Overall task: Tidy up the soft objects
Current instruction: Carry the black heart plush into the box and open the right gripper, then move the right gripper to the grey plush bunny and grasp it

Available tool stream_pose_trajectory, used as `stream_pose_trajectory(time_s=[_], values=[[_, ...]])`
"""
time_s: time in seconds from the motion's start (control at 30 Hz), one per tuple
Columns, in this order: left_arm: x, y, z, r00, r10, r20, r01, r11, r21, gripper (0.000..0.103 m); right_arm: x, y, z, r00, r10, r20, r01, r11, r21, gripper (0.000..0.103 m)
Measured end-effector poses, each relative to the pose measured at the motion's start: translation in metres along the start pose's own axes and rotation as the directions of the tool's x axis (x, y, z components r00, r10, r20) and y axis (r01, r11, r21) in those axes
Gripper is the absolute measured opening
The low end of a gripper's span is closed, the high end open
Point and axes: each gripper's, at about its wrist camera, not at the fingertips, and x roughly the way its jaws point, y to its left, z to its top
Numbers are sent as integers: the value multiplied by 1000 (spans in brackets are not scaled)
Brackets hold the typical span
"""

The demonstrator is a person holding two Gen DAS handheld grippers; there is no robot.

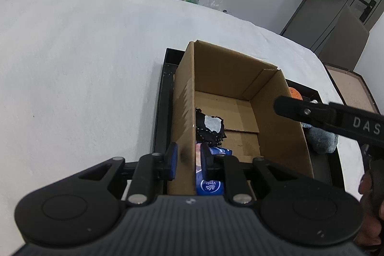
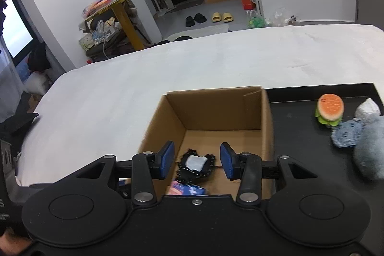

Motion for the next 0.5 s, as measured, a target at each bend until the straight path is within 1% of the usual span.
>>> stream_pose_trajectory(time_s=[0.1, 0.17, 0.2, 0.27, 0.33, 0.43, 0.5], values=[[-1, -4, 0, 1000, 10, 1, -10, 1000, 16, 18, -6, -8, -2, 1000, -15, 5, 15, 1000, 12, 44], [0, -7, 1, 1000, 18, 0, -18, 1000, 23, 20, -12, -15, -4, 999, -35, 17, 34, 999, 20, 50], [0, -8, 2, 1000, 24, 0, -24, 999, 24, 23, -14, -19, -4, 999, -41, 23, 40, 999, 26, 54], [0, -10, 3, 999, 33, 1, -33, 999, 27, 31, -19, -27, -5, 998, -52, 33, 51, 998, 40, 55], [-1, -11, 3, 999, 45, 9, -45, 999, 27, 42, -22, -35, -6, 997, -64, 42, 62, 997, 51, 59], [-2, -15, 4, 997, 74, 23, -75, 997, 28, 52, -27, -45, -8, 995, -86, 57, 83, 995, 53, 64], [-3, -16, 5, 996, 86, 29, -87, 996, 34, 54, -29, -51, -9, 994, -92, 56, 88, 994, 59, 65]])
